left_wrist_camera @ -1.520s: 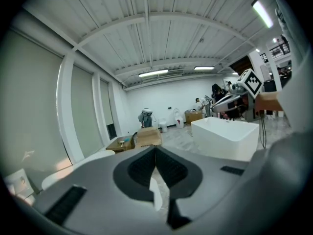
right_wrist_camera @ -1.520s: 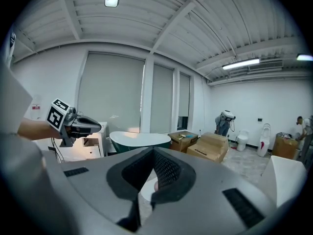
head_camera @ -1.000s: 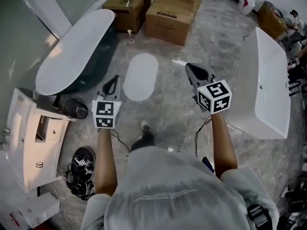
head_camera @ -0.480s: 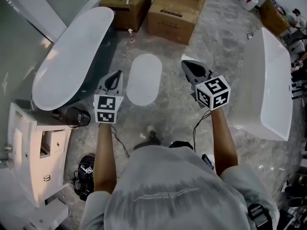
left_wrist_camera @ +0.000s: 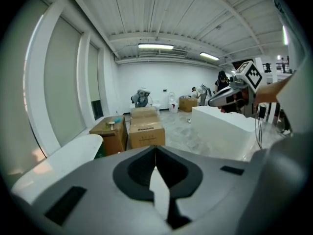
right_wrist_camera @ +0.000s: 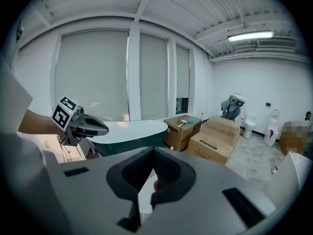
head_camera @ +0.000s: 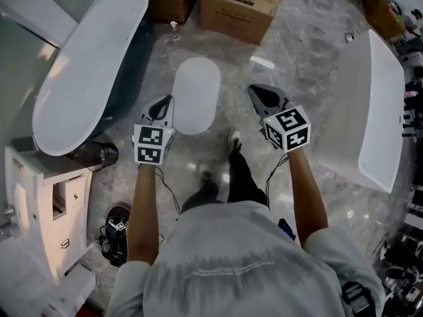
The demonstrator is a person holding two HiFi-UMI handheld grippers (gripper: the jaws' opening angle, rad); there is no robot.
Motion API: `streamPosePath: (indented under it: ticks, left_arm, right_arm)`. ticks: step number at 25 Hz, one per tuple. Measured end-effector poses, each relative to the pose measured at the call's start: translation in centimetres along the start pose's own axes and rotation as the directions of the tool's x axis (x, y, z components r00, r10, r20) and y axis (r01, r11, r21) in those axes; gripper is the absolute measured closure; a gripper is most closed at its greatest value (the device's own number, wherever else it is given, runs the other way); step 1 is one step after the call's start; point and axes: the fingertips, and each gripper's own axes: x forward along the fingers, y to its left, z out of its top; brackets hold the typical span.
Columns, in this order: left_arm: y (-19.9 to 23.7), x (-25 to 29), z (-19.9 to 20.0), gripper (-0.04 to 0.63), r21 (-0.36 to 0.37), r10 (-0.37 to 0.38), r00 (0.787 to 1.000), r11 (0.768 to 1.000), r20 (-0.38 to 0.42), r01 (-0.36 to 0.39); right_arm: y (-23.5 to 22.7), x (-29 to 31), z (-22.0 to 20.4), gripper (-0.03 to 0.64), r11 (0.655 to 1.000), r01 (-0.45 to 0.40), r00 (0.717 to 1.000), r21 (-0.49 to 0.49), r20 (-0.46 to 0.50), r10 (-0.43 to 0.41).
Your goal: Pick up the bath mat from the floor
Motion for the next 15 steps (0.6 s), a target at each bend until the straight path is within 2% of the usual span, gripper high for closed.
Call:
streamPosePath:
  ticks: [4,6,8,11,15]
  left_arm:
    - [0.5,4.5,-2.2,0.577,-0.055,-0.011,0.998,0.998,-0.065,0.007]
    - [0.8,7.0,-3.1,0.577,-0.073,-0.01,0.996,0.997,-0.093,0.003]
    - [0.9,9.5,-4.0,0.577,-0.078,-0.017,0.992,0.997,-0.127,0.007]
    - [1.0,13.3,-5.8,0.577,-0.101,-0.042,0.984,0.995,-0.171,0.025]
    - [1.5,17.4,-9.4,0.577,-0.144,-0.052,0.974,0.989,-0.22,0.02]
  right_arm:
    - [-2.8,3.7,-2.4,0.603,1.0,0.012,0.997,-0.02,-0.075,-0.013]
    - [-4.4,5.8,-3.9,0.603,0.998,0.0,0.992,-0.055,-0.123,-0.007]
    - [-6.0,7.6,-5.4,0.603,0.999,-0.023,0.988,-0.048,-0.151,0.015]
    - [-8.4,10.4,-8.1,0.603,0.999,-0.051,0.981,0.006,-0.186,0.051]
    - [-10.5,14.1,-13.0,0.601,0.989,-0.045,0.968,0.14,-0.238,0.078]
